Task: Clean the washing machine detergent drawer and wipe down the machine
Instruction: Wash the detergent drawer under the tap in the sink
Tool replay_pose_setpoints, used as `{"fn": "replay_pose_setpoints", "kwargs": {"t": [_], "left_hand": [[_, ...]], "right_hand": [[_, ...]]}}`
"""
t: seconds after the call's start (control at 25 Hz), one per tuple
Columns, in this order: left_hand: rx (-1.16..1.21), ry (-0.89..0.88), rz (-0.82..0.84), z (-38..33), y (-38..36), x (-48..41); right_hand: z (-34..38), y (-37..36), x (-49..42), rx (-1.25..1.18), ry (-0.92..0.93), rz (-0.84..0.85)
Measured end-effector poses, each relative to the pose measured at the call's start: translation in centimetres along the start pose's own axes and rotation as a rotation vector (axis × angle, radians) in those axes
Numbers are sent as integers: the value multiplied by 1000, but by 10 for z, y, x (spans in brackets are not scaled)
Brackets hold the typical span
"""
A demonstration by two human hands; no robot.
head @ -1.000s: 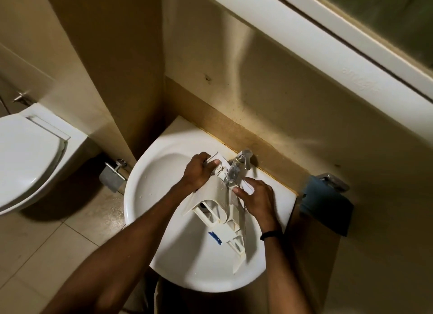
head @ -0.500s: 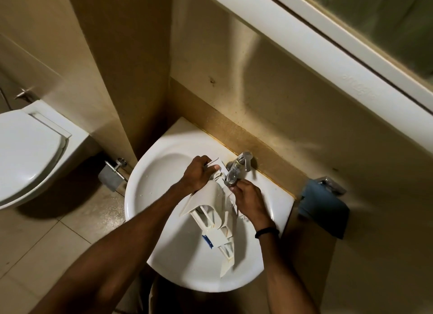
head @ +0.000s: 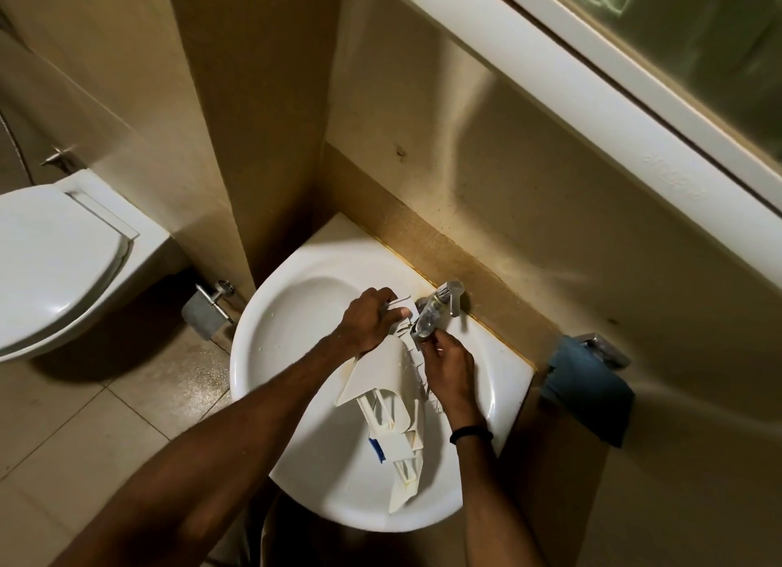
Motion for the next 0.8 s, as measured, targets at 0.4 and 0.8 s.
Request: {"fn": "replay_pose_setpoints", "kwargs": {"t": [0.4,0.8], "left_hand": [[125,119,194,-4,5,10],[-61,66,124,-11,6,19]], "right_hand": [[-6,-8,-9,-158,-86,42],[-4,-6,-5,-199,-81,92]]}}
Point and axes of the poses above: each hand's wrist, its own x-axis away from the middle knuckle, its own y-axis out of the back of the hand, z = x × y, the point moved 1 cm from there along -x, towards the middle knuckle, and after that the axes turned 5 degrees about -x, right-handed, at the moved point
